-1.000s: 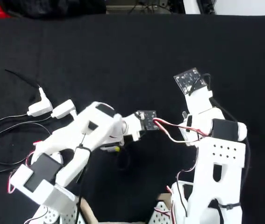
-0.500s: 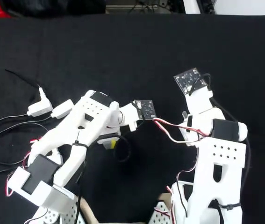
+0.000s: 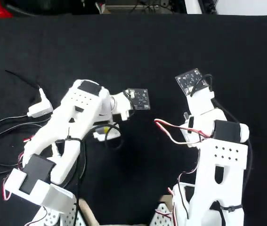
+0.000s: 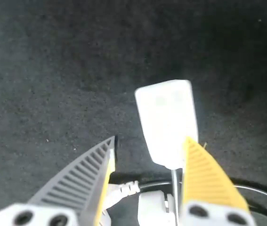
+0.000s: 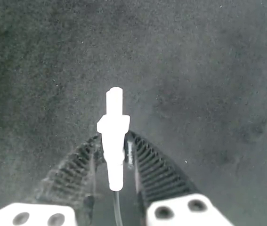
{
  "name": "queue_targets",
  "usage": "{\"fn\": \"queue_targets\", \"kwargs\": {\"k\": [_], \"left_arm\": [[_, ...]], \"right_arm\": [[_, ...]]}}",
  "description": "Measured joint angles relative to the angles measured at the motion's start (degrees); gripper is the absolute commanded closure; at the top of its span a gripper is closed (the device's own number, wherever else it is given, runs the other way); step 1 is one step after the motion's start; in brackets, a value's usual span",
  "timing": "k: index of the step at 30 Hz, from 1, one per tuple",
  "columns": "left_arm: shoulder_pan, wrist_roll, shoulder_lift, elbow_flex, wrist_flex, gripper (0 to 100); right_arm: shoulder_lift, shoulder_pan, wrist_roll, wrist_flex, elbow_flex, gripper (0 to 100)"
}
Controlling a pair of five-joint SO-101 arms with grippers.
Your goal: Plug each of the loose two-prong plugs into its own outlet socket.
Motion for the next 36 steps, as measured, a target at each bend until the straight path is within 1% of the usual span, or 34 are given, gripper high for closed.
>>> {"fn": "queue_targets", "kwargs": {"k": [4, 7, 12, 14, 18, 21, 23, 28, 30, 33, 34, 36], "left_arm": [[0.0, 0.1, 0.0, -1.1, 0.1, 78], [0.0, 2.4, -2.3, -3.7, 2.6, 78], [0.0, 5.6, -12.6, -4.3, 10.4, 78], [0.0, 7.5, -18.8, -1.9, 11.6, 78], [-1.1, 12.2, -33.0, 9.9, 11.0, 78], [-5.5, 15.7, -45.1, 22.9, 7.2, 78], [-9.8, 18.2, -53.7, 32.6, 4.5, 78], [-18.4, 24.6, -78.0, 53.5, 2.5, 78], [-19.8, 26.3, -87.3, 59.8, 3.9, 78], [-20.5, 27.0, -100.0, 66.5, 8.1, 78], [-20.7, 27.0, -102.2, 68.1, 8.8, 78], [-20.8, 27.0, -102.3, 70.3, 8.5, 78]], "right_arm": [[0.0, 0.0, 0.0, 0.0, 0.0, 98.7], [0.0, 0.0, 0.0, 0.0, 0.0, 98.7], [0.0, 0.0, 0.0, 0.0, 0.0, 98.7], [0.0, -0.7, 0.4, 0.1, 0.0, 98.7], [0.0, -6.7, 1.8, 1.4, 0.0, 98.7], [0.0, -12.1, 2.0, 0.4, 1.6, 98.7], [0.0, -14.9, 3.6, -2.0, 4.7, 98.7], [0.1, -20.4, 10.4, -9.9, 12.9, 98.7], [1.2, -23.1, 13.7, -10.9, 14.1, 98.7], [4.8, -26.6, 19.8, -12.1, 14.5, 98.6], [6.6, -27.2, 22.2, -12.7, 14.5, 98.5], [10.5, -27.4, 26.5, -14.1, 14.5, 96.2]]}}
